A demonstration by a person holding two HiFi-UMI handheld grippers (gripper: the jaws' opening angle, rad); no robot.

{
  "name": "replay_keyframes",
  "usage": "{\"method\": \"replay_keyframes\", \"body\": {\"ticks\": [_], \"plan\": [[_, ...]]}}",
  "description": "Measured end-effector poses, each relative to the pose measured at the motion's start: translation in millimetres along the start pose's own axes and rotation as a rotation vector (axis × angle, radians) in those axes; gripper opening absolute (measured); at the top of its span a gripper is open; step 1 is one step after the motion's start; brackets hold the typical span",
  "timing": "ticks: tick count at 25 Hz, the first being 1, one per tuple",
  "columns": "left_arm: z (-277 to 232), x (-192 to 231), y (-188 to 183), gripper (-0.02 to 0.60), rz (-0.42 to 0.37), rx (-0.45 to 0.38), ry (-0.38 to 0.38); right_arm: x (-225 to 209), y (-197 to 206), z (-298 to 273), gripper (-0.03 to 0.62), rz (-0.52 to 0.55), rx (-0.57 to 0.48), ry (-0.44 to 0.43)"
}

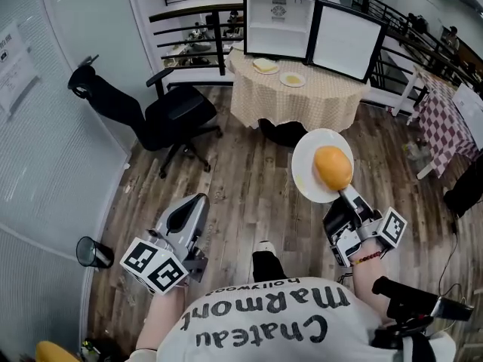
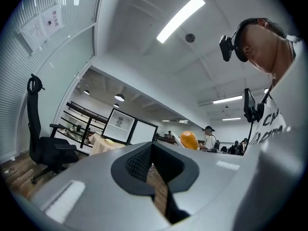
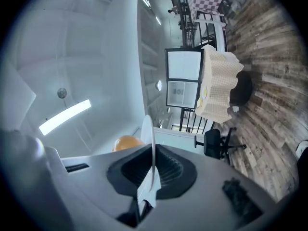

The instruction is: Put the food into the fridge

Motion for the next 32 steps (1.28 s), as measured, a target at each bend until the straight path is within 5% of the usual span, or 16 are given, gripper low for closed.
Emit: {"method": "replay_keyframes", "body": {"ticks": [13, 22, 26, 32], "plan": [[-124.2, 71.6, 4.7, 0.008, 0.009, 0.007, -0.053, -36.3, -103.1, -120.0, 0.023, -0.010, 0.049, 0.018], [-200.5, 102.8, 6.2, 0.008, -0.133, 0.012, -0.093, -72.1, -183.8, -181.3, 0.023, -0.009, 0.059, 0.103], [-213.4, 112.2, 11.6, 0.008, -0.062, -0.008, -0.101, -81.5, -204.0, -203.5, 0.023, 0.010, 0.034, 0.153], [-217.5, 120.1, 11.8, 0.008, -0.068, 0.026, -0.128, -86.6, -213.6, -222.8, 0.023, -0.006, 0.017, 0.168]]}}
Point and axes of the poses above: the fingertips, and each gripper's own axes: z backward along the fingers, x to its left, y out of its underside, the point moved 2 cm from there along z, backward along the fingers, and after that the axes turned 14 degrees about -z, right-handed, at the moved point
